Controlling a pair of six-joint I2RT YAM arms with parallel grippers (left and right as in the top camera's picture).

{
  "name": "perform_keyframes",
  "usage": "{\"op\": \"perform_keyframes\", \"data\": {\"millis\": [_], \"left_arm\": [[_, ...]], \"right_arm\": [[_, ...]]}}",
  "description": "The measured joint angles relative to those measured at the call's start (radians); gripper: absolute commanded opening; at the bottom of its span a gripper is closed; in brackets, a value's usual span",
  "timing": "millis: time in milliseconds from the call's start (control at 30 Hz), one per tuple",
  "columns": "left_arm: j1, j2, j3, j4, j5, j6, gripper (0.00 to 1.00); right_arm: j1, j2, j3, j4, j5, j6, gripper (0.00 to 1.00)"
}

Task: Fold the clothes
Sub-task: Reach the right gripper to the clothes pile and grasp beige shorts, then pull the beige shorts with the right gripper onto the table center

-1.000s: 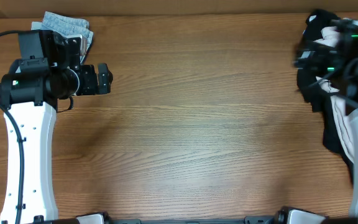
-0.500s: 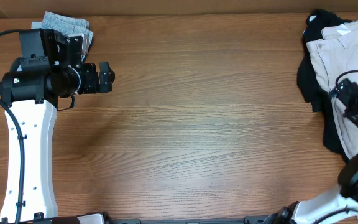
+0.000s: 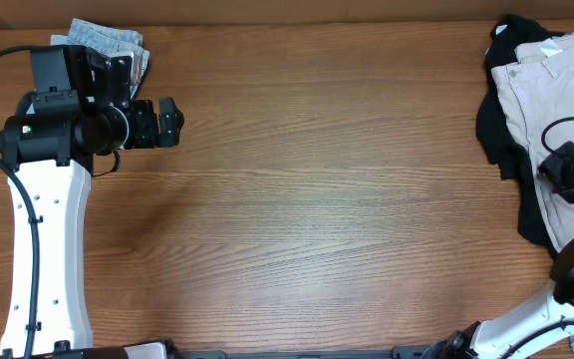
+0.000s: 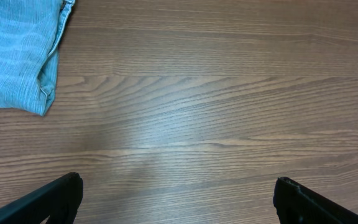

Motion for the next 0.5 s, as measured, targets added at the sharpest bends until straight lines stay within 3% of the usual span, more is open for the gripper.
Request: {"op": "perform_keyframes", "data": {"millis": [167,500], "left_arm": [[0.0,0.0,0.0,0.0,0.002,0.0,1.0],[0.0,0.0,0.0,0.014,0.003,0.0,1.0]], "right_arm": [[0.0,0.0,-0.002,0.004,0.014,-0.004,0.04],[0.0,0.0,0.0,-0.016,-0.028,-0.021,0.04]]}}
